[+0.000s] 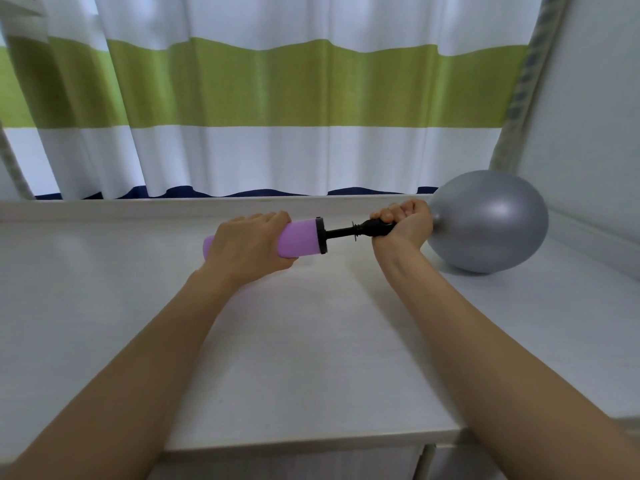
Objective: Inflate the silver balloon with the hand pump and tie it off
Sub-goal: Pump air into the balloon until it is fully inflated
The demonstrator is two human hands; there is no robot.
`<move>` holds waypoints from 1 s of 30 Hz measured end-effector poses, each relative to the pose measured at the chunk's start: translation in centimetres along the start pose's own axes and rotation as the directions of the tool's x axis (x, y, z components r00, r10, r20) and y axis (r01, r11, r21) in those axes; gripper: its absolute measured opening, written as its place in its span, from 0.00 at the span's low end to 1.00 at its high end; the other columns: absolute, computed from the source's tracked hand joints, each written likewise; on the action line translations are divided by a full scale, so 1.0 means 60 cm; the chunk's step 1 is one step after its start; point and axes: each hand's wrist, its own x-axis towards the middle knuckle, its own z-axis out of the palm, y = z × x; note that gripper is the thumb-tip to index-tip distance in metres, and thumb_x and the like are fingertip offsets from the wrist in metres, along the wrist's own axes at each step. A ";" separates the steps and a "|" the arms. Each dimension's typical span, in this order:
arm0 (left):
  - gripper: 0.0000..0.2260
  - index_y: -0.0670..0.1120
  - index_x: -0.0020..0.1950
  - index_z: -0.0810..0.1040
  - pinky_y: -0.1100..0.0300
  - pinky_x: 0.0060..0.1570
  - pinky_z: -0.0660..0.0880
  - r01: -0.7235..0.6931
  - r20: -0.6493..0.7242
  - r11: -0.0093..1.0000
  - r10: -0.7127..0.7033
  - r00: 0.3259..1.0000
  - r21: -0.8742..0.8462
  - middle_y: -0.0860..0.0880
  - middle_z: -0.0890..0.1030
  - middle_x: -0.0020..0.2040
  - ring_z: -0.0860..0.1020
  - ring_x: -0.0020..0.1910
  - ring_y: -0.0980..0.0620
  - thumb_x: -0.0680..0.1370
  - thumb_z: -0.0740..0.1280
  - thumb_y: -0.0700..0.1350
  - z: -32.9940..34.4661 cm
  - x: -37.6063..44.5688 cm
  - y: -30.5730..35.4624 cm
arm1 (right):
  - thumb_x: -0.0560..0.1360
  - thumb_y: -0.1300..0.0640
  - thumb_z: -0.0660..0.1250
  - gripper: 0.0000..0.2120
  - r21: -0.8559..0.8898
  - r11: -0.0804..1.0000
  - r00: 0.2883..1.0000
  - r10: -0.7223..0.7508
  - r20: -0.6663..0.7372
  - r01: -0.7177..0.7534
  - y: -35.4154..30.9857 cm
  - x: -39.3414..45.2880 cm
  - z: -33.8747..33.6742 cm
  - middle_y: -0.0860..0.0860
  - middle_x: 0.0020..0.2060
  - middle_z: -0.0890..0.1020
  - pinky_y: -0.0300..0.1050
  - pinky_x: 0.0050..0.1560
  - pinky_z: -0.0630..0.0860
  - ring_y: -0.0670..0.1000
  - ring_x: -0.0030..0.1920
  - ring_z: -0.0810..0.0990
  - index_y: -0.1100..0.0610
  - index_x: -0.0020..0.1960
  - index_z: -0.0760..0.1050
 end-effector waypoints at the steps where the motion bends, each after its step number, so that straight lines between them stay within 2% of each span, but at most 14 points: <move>1: 0.17 0.50 0.47 0.73 0.59 0.35 0.63 0.011 0.008 1.000 -0.011 1.000 0.009 0.53 0.79 0.38 0.68 0.32 0.50 0.64 0.72 0.55 -0.001 -0.003 -0.010 | 0.73 0.62 0.52 0.16 0.011 1.000 1.000 -0.003 -0.010 0.003 -0.006 0.004 -0.002 0.46 0.17 0.58 0.36 0.24 0.63 0.48 0.17 0.58 0.53 0.28 0.54; 10: 0.16 0.52 0.46 0.73 0.59 0.35 0.64 0.132 0.056 0.991 -0.133 0.990 0.018 0.55 0.74 0.36 0.70 0.33 0.50 0.63 0.73 0.53 -0.010 -0.021 -0.081 | 0.73 0.62 0.52 0.16 0.062 0.996 0.997 -0.053 -0.063 0.057 -0.034 0.025 -0.014 0.46 0.17 0.59 0.35 0.24 0.63 0.48 0.17 0.59 0.53 0.28 0.55; 16: 0.18 0.50 0.48 0.74 0.59 0.35 0.62 0.024 0.008 0.999 -0.024 1.000 0.049 0.52 0.78 0.38 0.70 0.33 0.50 0.63 0.74 0.53 -0.014 0.000 -0.037 | 0.73 0.62 0.52 0.16 0.095 0.994 0.998 -0.045 -0.046 0.050 -0.025 0.014 -0.007 0.46 0.17 0.59 0.35 0.23 0.64 0.47 0.17 0.59 0.53 0.28 0.56; 19: 0.18 0.48 0.48 0.74 0.58 0.36 0.63 -0.018 0.005 0.998 0.018 1.000 0.052 0.49 0.79 0.40 0.73 0.35 0.47 0.64 0.73 0.53 -0.013 0.005 -0.005 | 0.73 0.62 0.52 0.16 0.086 0.996 1.000 -0.023 -0.019 0.025 -0.011 0.003 -0.001 0.45 0.17 0.59 0.35 0.24 0.63 0.47 0.16 0.59 0.53 0.28 0.55; 25: 0.18 0.46 0.48 0.74 0.58 0.35 0.61 -0.020 -0.019 0.999 0.021 1.000 0.044 0.49 0.79 0.40 0.75 0.35 0.46 0.65 0.72 0.54 -0.006 0.009 0.048 | 0.74 0.61 0.54 0.16 0.049 0.999 1.000 0.019 0.020 -0.020 0.018 -0.014 0.007 0.46 0.16 0.59 0.36 0.25 0.63 0.47 0.16 0.59 0.53 0.29 0.55; 30: 0.18 0.49 0.49 0.73 0.59 0.34 0.62 -0.014 0.005 1.000 0.014 1.000 0.008 0.52 0.79 0.41 0.74 0.36 0.47 0.65 0.70 0.56 -0.002 0.010 0.047 | 0.75 0.61 0.54 0.17 0.020 0.999 0.999 0.025 0.027 -0.025 0.010 -0.008 0.006 0.46 0.16 0.58 0.36 0.24 0.63 0.47 0.16 0.58 0.53 0.29 0.55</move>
